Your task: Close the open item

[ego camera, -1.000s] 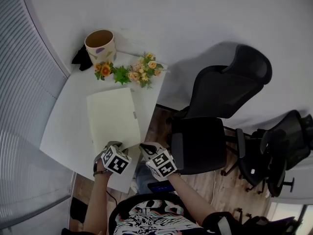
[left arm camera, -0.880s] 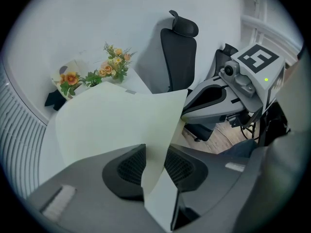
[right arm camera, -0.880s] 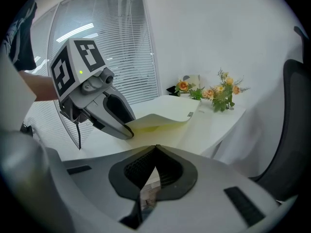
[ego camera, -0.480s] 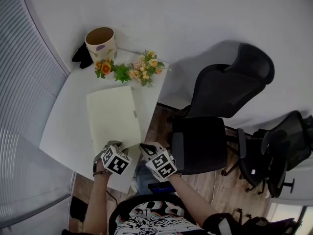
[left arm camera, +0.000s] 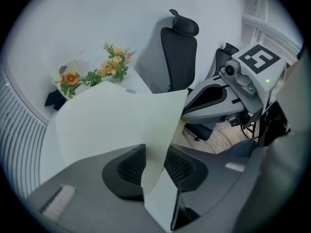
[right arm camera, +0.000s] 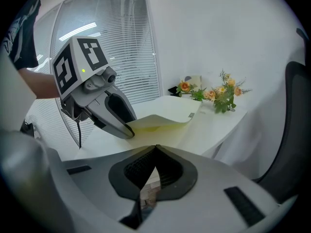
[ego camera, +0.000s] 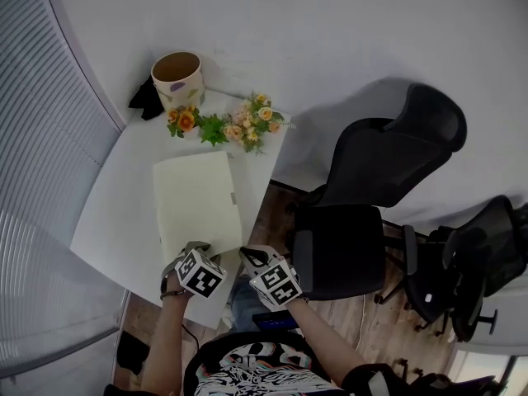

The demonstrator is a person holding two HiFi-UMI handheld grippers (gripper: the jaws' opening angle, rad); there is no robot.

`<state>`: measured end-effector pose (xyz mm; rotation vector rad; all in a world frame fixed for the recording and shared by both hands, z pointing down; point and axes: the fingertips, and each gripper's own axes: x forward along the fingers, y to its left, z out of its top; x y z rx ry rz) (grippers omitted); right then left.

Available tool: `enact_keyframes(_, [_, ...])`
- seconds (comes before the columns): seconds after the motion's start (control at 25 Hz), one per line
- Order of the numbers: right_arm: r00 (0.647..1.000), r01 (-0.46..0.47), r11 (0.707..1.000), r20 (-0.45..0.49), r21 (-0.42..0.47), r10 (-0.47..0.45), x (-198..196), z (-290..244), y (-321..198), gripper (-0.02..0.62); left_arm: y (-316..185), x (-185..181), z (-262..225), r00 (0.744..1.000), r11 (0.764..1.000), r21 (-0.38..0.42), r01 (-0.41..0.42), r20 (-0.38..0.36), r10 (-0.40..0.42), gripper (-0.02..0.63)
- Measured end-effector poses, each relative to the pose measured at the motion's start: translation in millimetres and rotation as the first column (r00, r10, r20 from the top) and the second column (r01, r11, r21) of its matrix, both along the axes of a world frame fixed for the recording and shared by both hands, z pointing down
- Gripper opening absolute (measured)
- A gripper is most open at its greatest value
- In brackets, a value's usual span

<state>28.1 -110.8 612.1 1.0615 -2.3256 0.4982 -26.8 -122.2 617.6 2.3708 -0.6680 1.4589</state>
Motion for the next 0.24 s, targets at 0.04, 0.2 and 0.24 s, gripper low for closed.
enact_keyframes(0.04, [1.0, -0.002, 1.0, 0.0, 0.002, 0.002, -0.5, 0.5, -0.6, 0.002, -0.6, -0.9, -0.2, 1.0, 1.0, 0.001, -0.002, 0.001, 0.002, 0.109])
enact_keyframes(0.2, [1.0, -0.004, 1.0, 0.001, 0.004, 0.004, -2.3, -0.1, -1.2, 0.002, -0.4, -3.7, 0.6, 1.0, 1.0, -0.004, -0.005, 0.009, 0.005, 0.109])
enact_keyframes(0.24, [1.0, -0.003, 1.0, 0.002, 0.003, 0.003, -2.8, -0.5, -0.8, 0.002, 0.0, -3.9, 0.9, 1.0, 1.0, -0.006, -0.005, 0.009, 0.005, 0.109])
